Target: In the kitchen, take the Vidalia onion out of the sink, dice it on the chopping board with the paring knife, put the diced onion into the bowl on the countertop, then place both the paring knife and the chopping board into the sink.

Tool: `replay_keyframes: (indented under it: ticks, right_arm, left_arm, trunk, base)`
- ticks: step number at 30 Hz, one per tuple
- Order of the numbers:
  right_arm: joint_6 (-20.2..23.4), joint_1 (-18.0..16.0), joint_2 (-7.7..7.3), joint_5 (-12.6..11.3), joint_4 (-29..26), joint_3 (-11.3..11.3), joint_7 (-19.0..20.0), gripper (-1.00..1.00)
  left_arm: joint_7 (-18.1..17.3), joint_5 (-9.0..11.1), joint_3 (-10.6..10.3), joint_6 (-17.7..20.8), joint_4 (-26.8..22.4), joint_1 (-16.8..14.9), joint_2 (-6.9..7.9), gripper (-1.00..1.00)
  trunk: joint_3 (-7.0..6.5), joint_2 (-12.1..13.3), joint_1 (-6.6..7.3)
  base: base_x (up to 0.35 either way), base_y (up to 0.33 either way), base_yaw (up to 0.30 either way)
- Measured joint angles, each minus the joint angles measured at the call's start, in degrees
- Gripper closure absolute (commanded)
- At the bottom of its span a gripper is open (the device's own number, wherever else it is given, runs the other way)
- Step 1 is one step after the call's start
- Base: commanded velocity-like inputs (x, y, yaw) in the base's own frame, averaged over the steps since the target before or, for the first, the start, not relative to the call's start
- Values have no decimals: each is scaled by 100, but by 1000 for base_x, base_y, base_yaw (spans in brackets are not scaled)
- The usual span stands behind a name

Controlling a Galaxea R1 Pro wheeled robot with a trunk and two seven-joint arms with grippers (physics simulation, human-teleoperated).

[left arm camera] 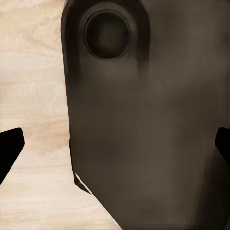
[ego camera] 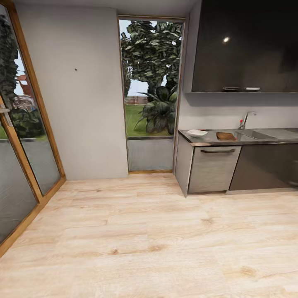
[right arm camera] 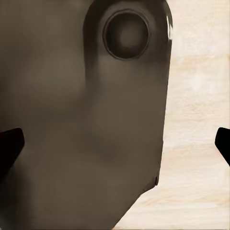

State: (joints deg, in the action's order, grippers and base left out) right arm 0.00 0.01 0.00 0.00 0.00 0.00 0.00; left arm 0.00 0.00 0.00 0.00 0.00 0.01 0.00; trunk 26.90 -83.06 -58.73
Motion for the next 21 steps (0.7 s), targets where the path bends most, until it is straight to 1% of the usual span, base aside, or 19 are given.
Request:
replay_keyframes:
  ticks: [1, 4, 8, 16, 19, 21]
  right_arm:
    - [-29, -1, 32, -7, -29, 1, -29, -100]
    - [-37, -1, 122, -6, -111, 1, -31, -100]
    - [-58, -1, 177, -7, -153, 0, -32, -100]
    - [-71, -1, 174, -8, -197, 0, -28, -100]
    - [-76, -1, 168, -8, -294, -1, -31, -100]
    - [-123, -1, 172, -7, -360, 0, -31, -100]
  left_arm:
    - [0, -7, 8, -15, 8, 33, 27, -100]
    - [0, -8, 8, -16, 8, 34, 28, -100]
    - [0, -8, 8, -16, 8, 33, 50, -100]
    - [0, -8, 5, -16, 8, 36, 64, -100]
    - [-5, 21, 16, -20, 2, 32, 32, -100]
    - [-15, 30, 26, -27, -9, 34, -24, -100]
  trunk:
    - [-1, 0, 0]
    - [-1, 0, 0]
    - [-1, 0, 0]
    - [-1, 0, 0]
    - [-1, 0, 0]
    - [-1, 0, 0]
  base:
    - [0, 0, 0]
    - [0, 0, 0]
    - [0, 0, 0]
    - [0, 0, 0]
    - [0, 0, 0]
    - [0, 0, 0]
